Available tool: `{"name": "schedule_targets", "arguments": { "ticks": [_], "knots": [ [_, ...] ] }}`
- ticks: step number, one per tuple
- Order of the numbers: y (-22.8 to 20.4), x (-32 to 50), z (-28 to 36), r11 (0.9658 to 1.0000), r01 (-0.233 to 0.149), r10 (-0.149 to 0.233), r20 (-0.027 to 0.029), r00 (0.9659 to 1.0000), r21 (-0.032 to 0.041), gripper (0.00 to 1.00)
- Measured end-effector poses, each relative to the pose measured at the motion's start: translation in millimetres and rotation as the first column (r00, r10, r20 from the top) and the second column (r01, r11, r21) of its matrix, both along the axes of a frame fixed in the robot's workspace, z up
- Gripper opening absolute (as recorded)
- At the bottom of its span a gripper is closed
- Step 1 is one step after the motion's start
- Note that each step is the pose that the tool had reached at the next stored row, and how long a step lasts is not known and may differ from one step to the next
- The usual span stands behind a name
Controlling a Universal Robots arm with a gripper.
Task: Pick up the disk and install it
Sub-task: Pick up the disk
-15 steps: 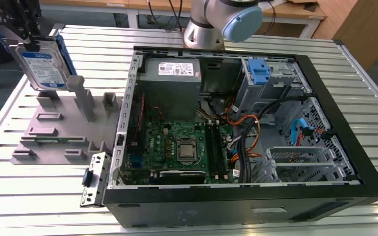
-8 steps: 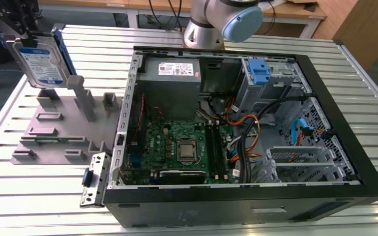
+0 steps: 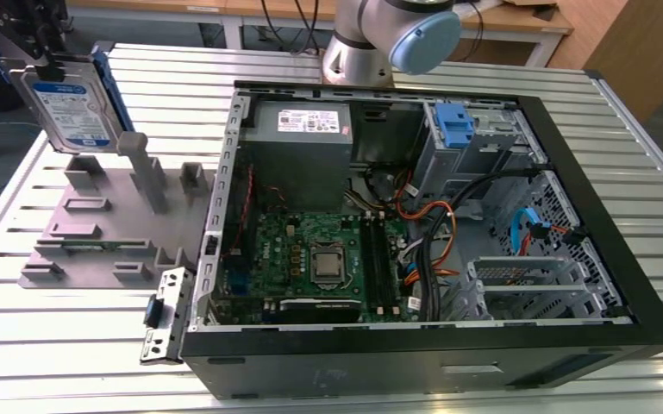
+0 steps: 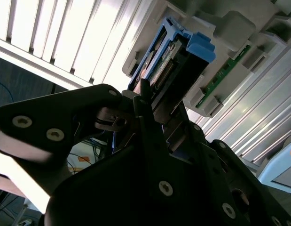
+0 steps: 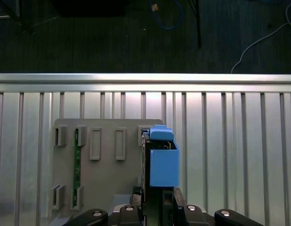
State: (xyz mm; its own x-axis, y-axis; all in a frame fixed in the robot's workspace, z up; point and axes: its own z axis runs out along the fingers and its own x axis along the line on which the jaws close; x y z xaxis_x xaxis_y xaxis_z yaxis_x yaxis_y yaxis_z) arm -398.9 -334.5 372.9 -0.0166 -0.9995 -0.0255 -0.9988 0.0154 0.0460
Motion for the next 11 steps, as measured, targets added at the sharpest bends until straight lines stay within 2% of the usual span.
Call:
{"name": "schedule_targets", "arguments": {
  "ticks": [6, 11],
  "knots": [
    [-0.1, 0.0, 1.3, 1.0, 0.0, 0.0, -0.0004, 1.0, -0.0013, 0.35],
    [0.0, 0.0, 7.2, 1.0, 0.0, 0.0, -0.0002, 1.0, -0.003, 0.35]
  ]
}}
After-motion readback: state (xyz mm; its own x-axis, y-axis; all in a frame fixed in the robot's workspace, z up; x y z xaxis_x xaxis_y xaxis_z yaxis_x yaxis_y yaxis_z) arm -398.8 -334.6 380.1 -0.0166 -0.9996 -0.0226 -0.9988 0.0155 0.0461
